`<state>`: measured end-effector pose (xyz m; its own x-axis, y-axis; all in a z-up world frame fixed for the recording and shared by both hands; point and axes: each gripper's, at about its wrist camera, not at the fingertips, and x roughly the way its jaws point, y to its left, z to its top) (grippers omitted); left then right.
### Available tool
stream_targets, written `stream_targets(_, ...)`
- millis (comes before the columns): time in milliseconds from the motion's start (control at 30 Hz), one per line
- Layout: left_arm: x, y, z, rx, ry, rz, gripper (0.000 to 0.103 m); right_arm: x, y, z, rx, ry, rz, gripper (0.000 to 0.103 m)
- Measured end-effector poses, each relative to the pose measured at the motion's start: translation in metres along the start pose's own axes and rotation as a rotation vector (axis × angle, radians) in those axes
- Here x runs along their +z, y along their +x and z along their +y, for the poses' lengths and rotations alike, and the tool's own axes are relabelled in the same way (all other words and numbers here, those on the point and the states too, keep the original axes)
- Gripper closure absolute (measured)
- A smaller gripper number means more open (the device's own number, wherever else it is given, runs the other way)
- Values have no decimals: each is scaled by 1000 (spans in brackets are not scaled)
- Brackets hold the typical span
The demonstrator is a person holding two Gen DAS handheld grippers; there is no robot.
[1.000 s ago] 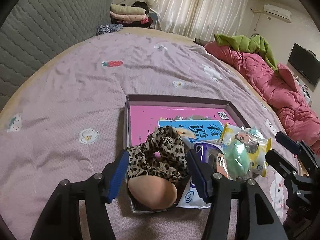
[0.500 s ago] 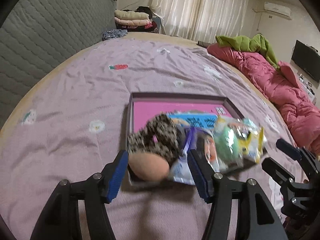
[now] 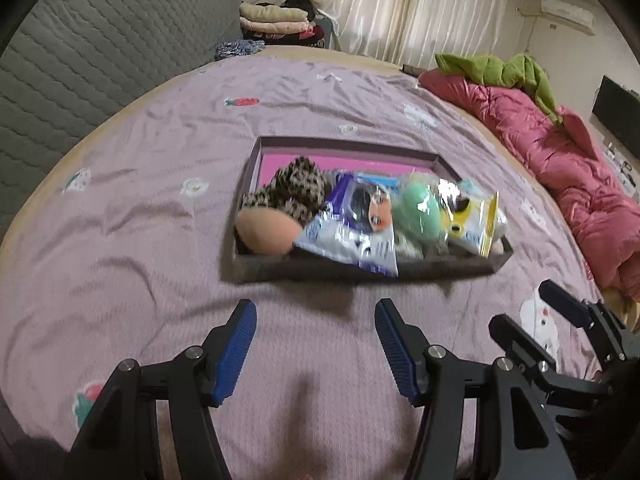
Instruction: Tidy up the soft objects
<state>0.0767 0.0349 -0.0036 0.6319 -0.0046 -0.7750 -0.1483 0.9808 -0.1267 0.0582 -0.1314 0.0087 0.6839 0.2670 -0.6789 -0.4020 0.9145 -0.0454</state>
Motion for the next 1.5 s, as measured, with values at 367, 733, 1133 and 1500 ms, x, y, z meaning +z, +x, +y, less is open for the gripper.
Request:
stream_targets(367, -26, -22, -13, 16, -7, 16, 42, -16, -23, 2, -2, 16, 4, 27)
stream_targets(733, -40, -41, -22, 21, -6, 19, 42, -22, -42, 1, -21, 1, -22, 27)
stream_targets(1133, -49, -48, -36, 20, 33, 25, 42, -22, -45, -3, -15, 26, -21, 27)
stream_targets(1500, -51, -36, -26, 39, 4, 57, 42, -24, -38, -6, -2, 47, -6, 27)
